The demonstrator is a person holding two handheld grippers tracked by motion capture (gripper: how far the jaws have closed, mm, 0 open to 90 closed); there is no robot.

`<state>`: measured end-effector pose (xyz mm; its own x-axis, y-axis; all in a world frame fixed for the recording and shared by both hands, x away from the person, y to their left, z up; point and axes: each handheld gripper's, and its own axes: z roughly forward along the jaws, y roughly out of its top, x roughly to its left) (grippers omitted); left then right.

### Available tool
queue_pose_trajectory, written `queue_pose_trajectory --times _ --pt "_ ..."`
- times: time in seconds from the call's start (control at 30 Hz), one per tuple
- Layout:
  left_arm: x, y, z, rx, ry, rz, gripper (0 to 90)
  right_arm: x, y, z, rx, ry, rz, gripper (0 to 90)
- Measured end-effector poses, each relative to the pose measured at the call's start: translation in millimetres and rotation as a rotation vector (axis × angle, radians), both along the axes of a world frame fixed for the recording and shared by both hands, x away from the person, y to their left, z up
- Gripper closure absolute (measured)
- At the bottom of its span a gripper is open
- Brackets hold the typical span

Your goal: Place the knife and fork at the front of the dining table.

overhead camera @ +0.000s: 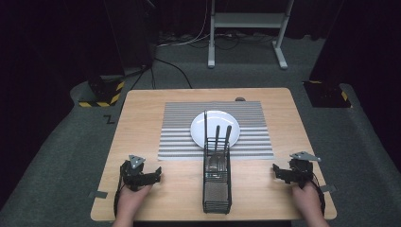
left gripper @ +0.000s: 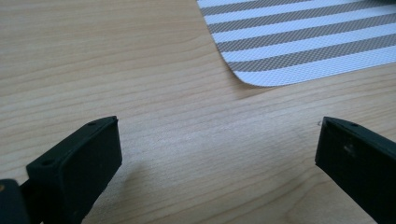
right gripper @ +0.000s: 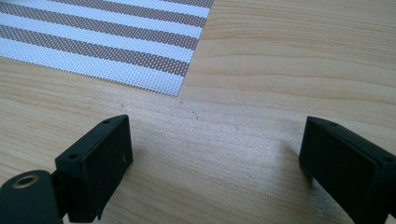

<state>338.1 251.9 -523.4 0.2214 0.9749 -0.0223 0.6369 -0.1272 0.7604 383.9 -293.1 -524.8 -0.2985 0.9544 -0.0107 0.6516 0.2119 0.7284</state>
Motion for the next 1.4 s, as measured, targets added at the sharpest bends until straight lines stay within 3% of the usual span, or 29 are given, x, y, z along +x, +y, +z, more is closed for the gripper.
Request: queue_pose_trajectory --times 0.1,0.27,0.33,0.5,0.7,0.77,0.8,0.87,1.03,1.2,1.27,1.33,1.4 --pt "-2.9 -3.4 5.6 -0.030 -0.031 -0.024 0.6 0.0 0.0 0.0 0.000 0.000 0.000 9.2" --pt "-5.6 -8.0 10.3 -0.041 -0.068 -0.048 0.6 0.1 0.1 0.0 0.000 0.000 0.001 9.1" --pt "-7.7 -11.2 12.6 -0.055 -0.100 -0.065 0.6 0.1 0.1 0.0 0.000 0.000 0.001 9.2" --pt "-10.1 -15.1 16.5 -0.059 -0.124 -0.089 0.6 0.1 0.1 0.0 0.000 0.000 0.001 9.1" --pt "-13.9 -22.1 21.9 -0.101 -0.165 -0.144 0.9 0.1 0.1 0.0 0.000 0.000 0.001 9.2" --pt "-17.2 -26.5 25.4 -0.099 -0.205 -0.163 0.8 0.1 0.1 0.1 0.000 0.001 0.001 9.1" --pt "-17.2 -26.5 25.4 -0.099 -0.205 -0.163 0.7 0.1 0.1 0.1 0.000 0.001 0.001 9.1" --pt "-19.3 -28.8 28.4 -0.126 -0.228 -0.179 0.7 0.1 0.1 0.0 0.000 0.001 0.001 9.1" --pt "-20.9 -35.3 31.4 -0.147 -0.231 -0.197 2.4 0.1 0.1 0.0 0.000 0.001 0.001 9.1" --pt "-21.4 -43.2 35.8 -0.214 -0.252 -0.217 2.5 0.1 0.0 0.0 0.000 0.000 0.001 9.2" --pt "-23.5 -48.0 37.8 -0.211 -0.277 -0.229 3.2 0.1 0.1 0.0 -0.001 0.000 0.001 9.2" --pt "-25.0 -59.1 40.4 -0.162 -0.305 -0.254 2.3 0.1 0.0 0.0 -0.001 0.000 0.002 9.2" --pt "-24.6 -62.2 41.5 -0.154 -0.312 -0.252 2.3 0.1 0.1 0.0 0.000 0.000 0.001 9.2"
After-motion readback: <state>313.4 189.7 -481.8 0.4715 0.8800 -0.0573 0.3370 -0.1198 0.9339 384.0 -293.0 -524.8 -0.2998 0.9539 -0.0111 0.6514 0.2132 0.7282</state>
